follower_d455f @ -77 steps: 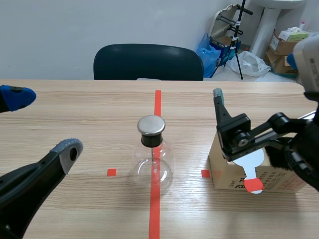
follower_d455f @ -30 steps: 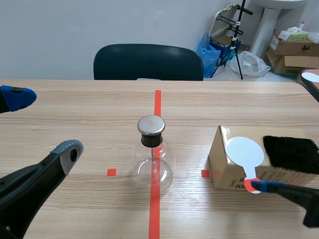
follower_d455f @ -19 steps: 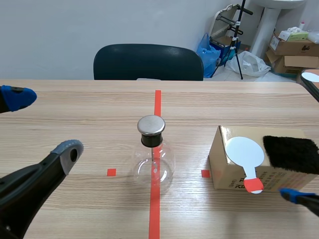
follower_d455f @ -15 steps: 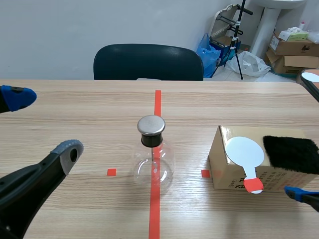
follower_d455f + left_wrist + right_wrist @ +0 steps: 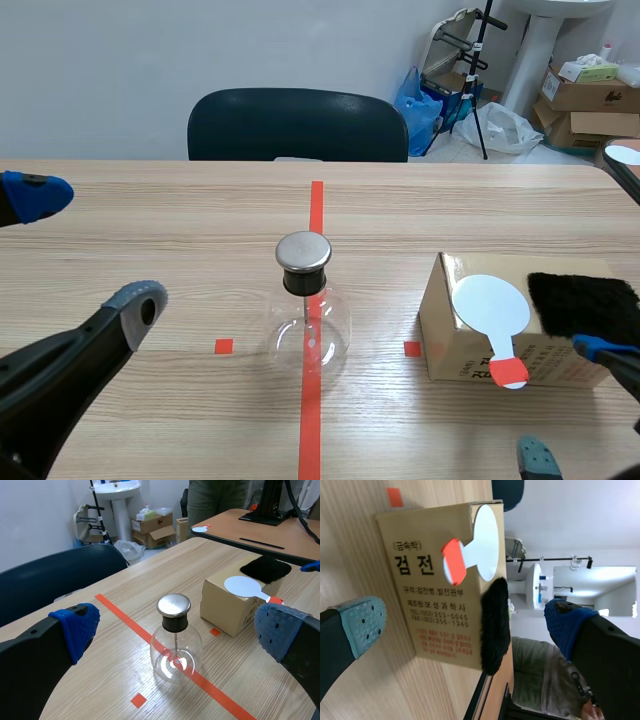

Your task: Do the electroscope experiment

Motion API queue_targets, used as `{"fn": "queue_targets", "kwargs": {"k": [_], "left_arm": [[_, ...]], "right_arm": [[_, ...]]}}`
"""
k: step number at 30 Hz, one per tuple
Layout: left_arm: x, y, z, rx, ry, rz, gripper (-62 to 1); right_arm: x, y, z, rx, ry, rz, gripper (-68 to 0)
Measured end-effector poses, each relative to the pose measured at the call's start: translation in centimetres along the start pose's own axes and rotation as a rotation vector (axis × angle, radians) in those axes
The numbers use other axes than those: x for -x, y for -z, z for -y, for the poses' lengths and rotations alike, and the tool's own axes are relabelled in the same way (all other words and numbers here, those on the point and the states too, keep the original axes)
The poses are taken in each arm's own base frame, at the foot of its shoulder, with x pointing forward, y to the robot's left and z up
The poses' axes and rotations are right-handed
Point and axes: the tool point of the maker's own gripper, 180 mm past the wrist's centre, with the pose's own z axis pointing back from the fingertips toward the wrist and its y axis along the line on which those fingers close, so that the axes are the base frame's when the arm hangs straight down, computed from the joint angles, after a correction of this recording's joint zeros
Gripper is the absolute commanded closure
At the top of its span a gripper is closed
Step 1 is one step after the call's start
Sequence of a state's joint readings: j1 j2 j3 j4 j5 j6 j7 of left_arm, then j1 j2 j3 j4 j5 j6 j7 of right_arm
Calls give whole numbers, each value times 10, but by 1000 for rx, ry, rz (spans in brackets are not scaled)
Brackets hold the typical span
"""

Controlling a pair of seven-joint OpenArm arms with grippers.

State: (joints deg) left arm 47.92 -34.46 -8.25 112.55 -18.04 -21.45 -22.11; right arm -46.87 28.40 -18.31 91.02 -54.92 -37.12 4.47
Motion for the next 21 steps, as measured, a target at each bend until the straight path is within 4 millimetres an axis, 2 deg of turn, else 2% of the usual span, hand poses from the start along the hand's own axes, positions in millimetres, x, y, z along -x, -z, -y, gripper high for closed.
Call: {"fn": "queue_targets", "kwargs": {"k": [6, 14, 21], "left_arm": [[0, 0, 0, 0, 0, 0, -623], [0, 0, 0, 0, 0, 1, -623], [0, 0, 0, 0, 0, 0, -623]], "right_arm": [[-4, 18, 1, 38, -21, -29, -679], [-16, 28, -10, 44, -59, -33, -679], [-11, 40, -7, 67, -88, -69, -679]]}}
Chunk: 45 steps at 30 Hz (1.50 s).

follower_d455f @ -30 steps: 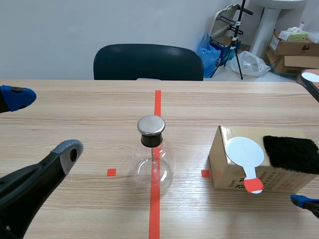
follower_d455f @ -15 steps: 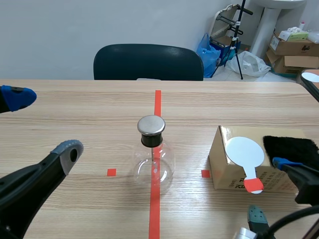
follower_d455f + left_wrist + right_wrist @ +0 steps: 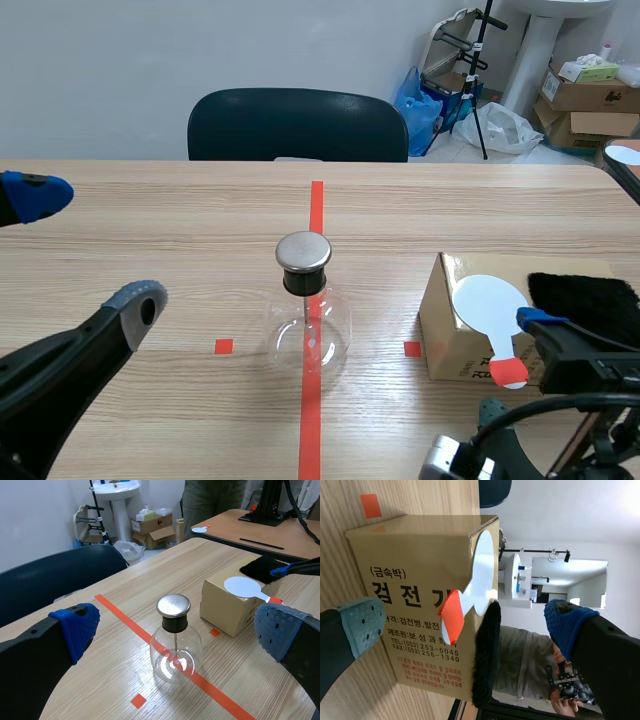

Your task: Do the electroscope experiment

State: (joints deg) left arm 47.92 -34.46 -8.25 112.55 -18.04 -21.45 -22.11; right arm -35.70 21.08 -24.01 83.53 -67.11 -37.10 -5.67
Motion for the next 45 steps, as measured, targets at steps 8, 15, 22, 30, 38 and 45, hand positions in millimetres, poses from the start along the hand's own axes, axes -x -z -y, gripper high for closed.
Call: {"fn": "queue_targets", "kwargs": {"k": [8, 15, 22, 30, 38, 45], "left_arm": [[0, 0, 0, 0, 0, 0, -623], [0, 0, 0, 0, 0, 0, -623], [0, 0, 0, 0, 0, 0, -623], [0, 0, 0, 0, 0, 0, -623], [0, 0, 0, 0, 0, 0, -623], [0, 0, 0, 0, 0, 0, -623]], "right_arm": [[4, 3, 0, 5, -5, -15, -679], [3, 3, 0, 6, -12, -10, -679], [3, 3, 0, 6, -12, -10, -679], [3, 3, 0, 6, -13, -9, -467], [3, 3, 0, 6, -13, -9, -255], [3, 3, 0, 6, -13, -9, -35]]}}
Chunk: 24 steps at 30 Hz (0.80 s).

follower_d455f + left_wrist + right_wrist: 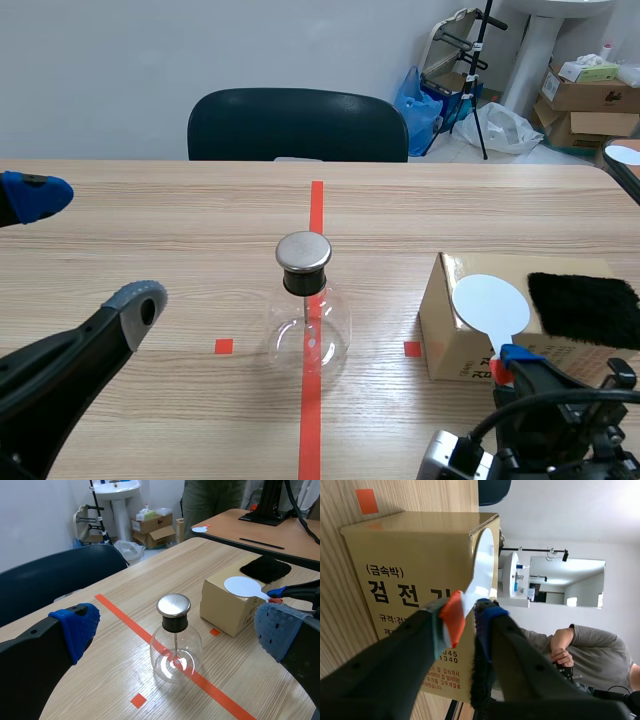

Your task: Do the electroscope experiment

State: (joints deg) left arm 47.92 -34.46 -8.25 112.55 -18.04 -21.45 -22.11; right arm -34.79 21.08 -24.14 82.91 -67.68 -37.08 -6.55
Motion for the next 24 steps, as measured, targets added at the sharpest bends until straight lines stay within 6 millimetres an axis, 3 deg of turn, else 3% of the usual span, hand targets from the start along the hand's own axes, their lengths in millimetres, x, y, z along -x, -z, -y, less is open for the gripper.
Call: {"fn": "queue_targets", "kwargs": {"k": [1, 24], "left_arm": [[0, 0, 0, 0, 0, 0, -623], [2, 0, 0, 0, 0, -8, -623]], "right_arm": [[0, 0, 0, 0, 0, 0, -4], [0, 0, 0, 1, 0, 0, -9]]}}
